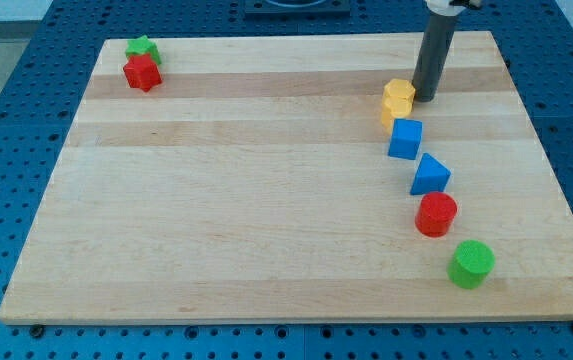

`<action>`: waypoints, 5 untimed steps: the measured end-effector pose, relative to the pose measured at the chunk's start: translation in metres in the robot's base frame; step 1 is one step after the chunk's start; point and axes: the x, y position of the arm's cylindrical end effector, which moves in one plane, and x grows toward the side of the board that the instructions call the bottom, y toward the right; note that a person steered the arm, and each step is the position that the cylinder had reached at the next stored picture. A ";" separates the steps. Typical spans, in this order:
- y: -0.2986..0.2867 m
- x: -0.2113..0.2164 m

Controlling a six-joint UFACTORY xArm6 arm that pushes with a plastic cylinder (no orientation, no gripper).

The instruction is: Move the hexagon away from the yellow heart

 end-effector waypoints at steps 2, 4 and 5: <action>-0.088 0.006; -0.151 0.031; -0.149 0.036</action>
